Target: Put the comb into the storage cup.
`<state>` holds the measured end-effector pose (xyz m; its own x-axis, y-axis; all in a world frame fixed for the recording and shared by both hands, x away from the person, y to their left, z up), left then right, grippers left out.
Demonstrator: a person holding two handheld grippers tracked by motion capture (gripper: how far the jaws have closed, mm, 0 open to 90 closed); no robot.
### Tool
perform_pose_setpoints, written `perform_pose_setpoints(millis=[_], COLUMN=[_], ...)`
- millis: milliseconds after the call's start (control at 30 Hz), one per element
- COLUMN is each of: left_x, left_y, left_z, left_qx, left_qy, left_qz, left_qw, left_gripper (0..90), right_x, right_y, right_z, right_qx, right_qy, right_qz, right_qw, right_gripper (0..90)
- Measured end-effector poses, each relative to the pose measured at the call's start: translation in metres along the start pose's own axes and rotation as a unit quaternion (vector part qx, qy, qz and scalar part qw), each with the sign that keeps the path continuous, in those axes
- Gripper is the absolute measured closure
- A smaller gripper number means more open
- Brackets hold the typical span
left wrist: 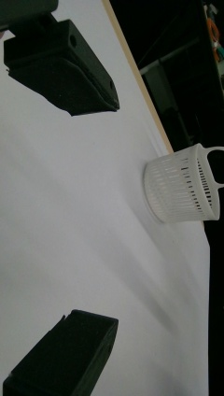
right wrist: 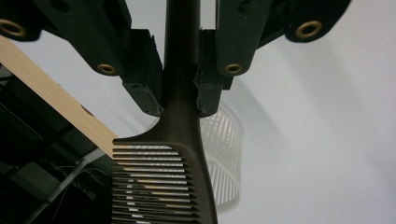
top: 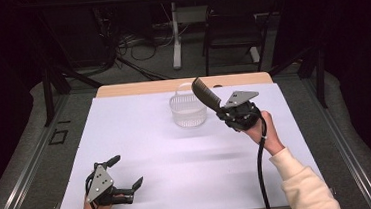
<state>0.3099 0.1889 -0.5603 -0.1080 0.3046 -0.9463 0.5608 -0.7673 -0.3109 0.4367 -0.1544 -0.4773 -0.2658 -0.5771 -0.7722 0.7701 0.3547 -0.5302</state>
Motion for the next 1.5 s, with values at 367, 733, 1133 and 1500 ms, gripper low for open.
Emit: perform_pose_setpoints(millis=[367,733,1133,1500], left_x=[0.001,0.001,0.0,0.001], left_y=[0.0,0.0,0.0,0.0], left_z=[-0.001,-0.001,-0.001,-0.001], left_qx=[0.0,-0.001,-0.001,-0.002], left_qy=[-0.001,0.0,-0.001,-0.001], left_qz=[-0.002,-0.002,-0.001,-0.002], left_qw=[1.0,1.0,1.0,1.0], left_gripper=[0.3,0.3,0.3,0.3], right_x=[-0.006,-0.012,-0.025,-0.032], right_y=[0.004,0.01,0.012,0.019], right_z=[0.007,0.012,0.016,0.017], right_qx=[0.006,0.01,0.018,0.021], right_qy=[-0.005,-0.01,-0.017,-0.025], right_qz=[-0.006,-0.009,-0.007,-0.012], right_qw=[1.0,0.9999,0.9997,0.9994], right_gripper=[72.7,72.8,72.7,72.8])
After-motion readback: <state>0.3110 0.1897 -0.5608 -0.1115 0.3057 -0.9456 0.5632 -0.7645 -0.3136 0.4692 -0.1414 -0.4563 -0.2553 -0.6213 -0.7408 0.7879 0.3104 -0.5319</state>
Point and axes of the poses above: each handheld gripper's, and its own axes: y roughly forward along the jaws, x roughly out of its underside, z roughly to its right, the point moved 7 cm from there along y, roughly forward along the jaws, and after that the axes turned 11 degrees about x, right-handed, at the moved point
